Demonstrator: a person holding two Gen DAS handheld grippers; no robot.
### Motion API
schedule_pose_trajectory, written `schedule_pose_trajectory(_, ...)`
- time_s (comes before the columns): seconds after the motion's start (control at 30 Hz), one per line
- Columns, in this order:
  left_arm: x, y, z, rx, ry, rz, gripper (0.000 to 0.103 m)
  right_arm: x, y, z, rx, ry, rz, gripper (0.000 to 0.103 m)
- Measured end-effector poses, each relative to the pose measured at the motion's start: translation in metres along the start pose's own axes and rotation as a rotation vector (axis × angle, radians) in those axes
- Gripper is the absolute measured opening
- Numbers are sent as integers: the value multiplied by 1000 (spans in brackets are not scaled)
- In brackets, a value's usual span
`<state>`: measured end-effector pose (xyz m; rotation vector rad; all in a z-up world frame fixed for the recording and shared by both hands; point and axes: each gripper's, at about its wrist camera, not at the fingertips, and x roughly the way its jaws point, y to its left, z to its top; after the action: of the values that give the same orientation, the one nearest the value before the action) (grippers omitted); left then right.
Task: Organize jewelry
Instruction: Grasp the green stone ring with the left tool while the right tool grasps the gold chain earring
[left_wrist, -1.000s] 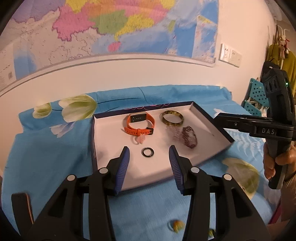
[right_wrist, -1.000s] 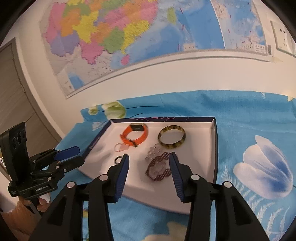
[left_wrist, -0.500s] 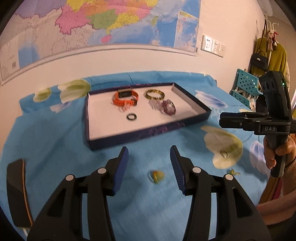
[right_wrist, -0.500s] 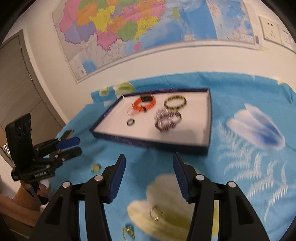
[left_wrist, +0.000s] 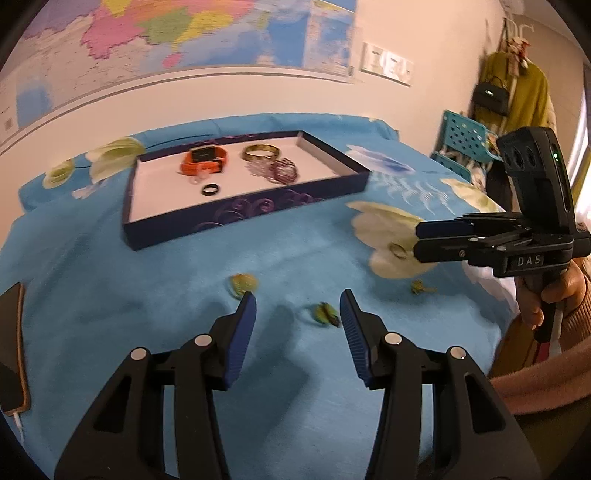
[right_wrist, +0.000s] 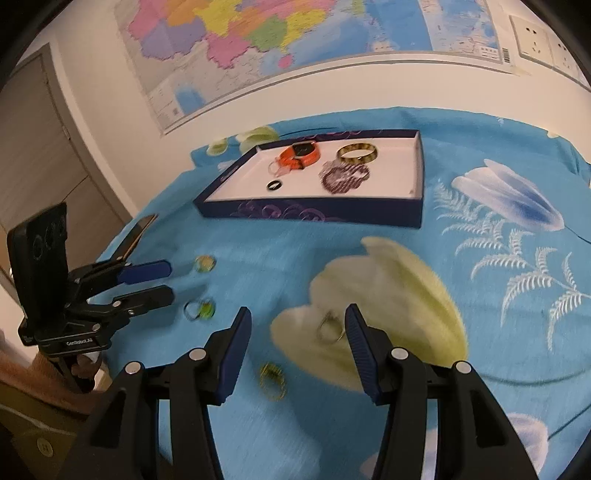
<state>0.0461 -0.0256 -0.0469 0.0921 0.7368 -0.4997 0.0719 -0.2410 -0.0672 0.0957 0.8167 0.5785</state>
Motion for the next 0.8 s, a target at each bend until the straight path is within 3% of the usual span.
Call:
schedule_pose_trajectory(0.33, 10, -18, -5, 36, 43, -9, 50, 5, 18, -24, -54, 39, 11, 47)
schedule_pose_trajectory(0.57, 28, -18, -4, 14, 100, 7, 40, 9, 19, -28, -54, 38, -6, 38)
schedule_pose_trajectory(0.8, 32, -18, -3, 7, 111, 11, 39, 11, 20, -29, -66, 32, -38, 29)
